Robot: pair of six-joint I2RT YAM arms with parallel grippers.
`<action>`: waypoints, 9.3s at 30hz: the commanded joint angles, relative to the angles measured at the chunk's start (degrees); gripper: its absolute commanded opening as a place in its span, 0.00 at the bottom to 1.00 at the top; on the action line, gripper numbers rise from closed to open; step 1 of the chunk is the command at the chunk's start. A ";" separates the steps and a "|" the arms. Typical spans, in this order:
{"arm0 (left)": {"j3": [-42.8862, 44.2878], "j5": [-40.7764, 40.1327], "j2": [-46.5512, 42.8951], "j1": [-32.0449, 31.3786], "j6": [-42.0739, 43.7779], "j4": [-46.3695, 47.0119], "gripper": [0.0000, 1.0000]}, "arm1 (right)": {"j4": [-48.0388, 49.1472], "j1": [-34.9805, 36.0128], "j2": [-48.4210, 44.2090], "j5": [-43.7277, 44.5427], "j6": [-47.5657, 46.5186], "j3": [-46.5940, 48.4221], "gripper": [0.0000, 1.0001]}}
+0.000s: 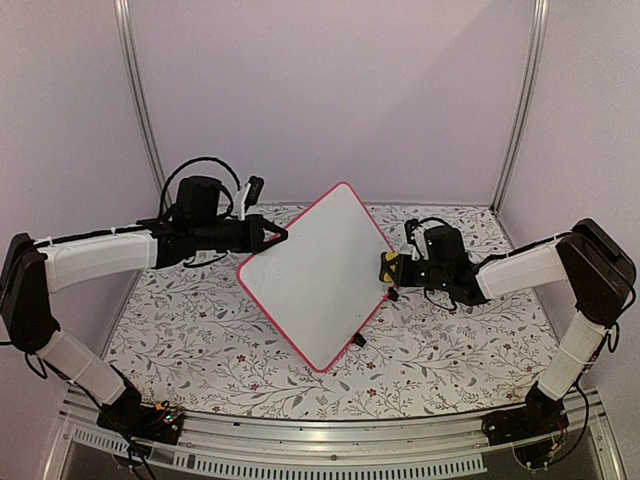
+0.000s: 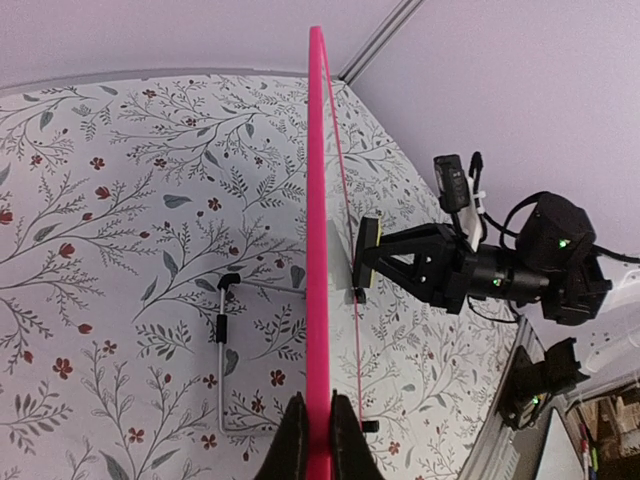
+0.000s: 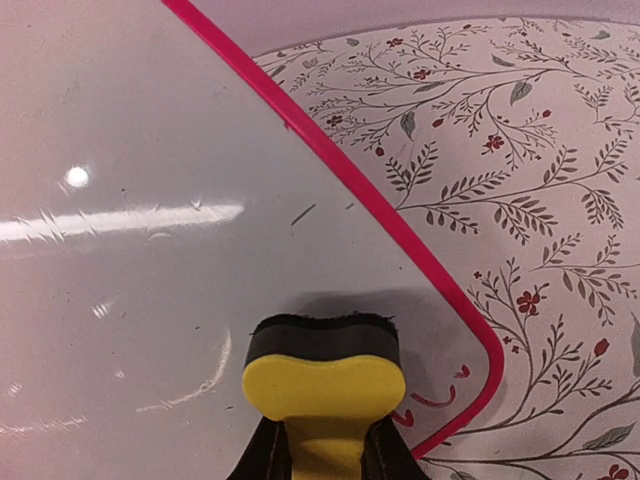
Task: Erase the whiteboard
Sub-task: Erase the whiteboard at the center of the board.
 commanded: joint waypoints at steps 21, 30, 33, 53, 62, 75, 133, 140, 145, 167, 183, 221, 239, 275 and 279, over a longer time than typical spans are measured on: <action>-3.44 0.16 -4.35 0.86 2.47 7.09 0.00 | 14.96 3.87 1.59 -9.03 5.59 -8.80 0.07; -3.35 0.18 -4.52 0.94 2.47 6.94 0.00 | 15.33 6.82 2.80 -5.01 7.31 -9.12 0.07; -3.31 0.23 -4.53 0.96 2.37 7.02 0.00 | 12.21 5.92 1.52 -1.45 6.34 -8.15 0.07; -3.36 0.53 -4.88 1.49 2.17 7.28 0.00 | 12.24 3.21 2.54 -4.02 4.21 -6.13 0.07; -3.49 0.47 -4.88 1.49 2.10 7.29 0.00 | 15.09 7.59 1.22 -3.13 5.77 -10.48 0.07; -3.53 0.46 -4.97 1.53 2.01 7.29 0.00 | 8.33 7.90 0.00 6.56 6.11 -7.64 0.06; -3.61 1.34 -5.32 1.90 1.64 7.60 0.00 | 15.93 12.42 1.09 4.51 4.96 -9.23 0.05; -4.05 -0.16 -6.86 0.87 2.47 7.01 0.00 | 17.82 8.18 1.26 2.06 6.79 -9.55 0.05; -4.34 -2.16 -8.90 -0.52 3.40 6.28 0.00 | 16.85 5.05 0.80 1.96 5.39 -8.39 0.05; -5.45 -0.54 -9.97 -0.78 3.52 8.82 0.00 | 26.96 3.38 5.83 -2.81 3.88 -8.72 0.05; -6.43 2.53 -9.91 0.09 1.82 11.55 0.00 | 37.71 5.47 11.36 -6.83 5.94 -12.47 0.05; -7.02 5.78 -10.24 0.96 1.11 13.79 0.00 | 21.34 -3.60 13.32 3.02 6.80 0.90 0.04; -7.04 6.44 -9.50 1.29 0.78 14.12 0.00 | 19.83 -3.56 12.63 -3.66 4.37 3.72 0.04; -7.03 6.70 -9.45 1.42 0.67 14.21 0.00 | 0.89 -3.46 14.32 -9.73 7.07 15.26 0.03; -7.01 6.70 -9.53 1.40 0.72 14.26 0.00 | -1.21 -4.90 15.50 -8.06 8.75 15.29 0.03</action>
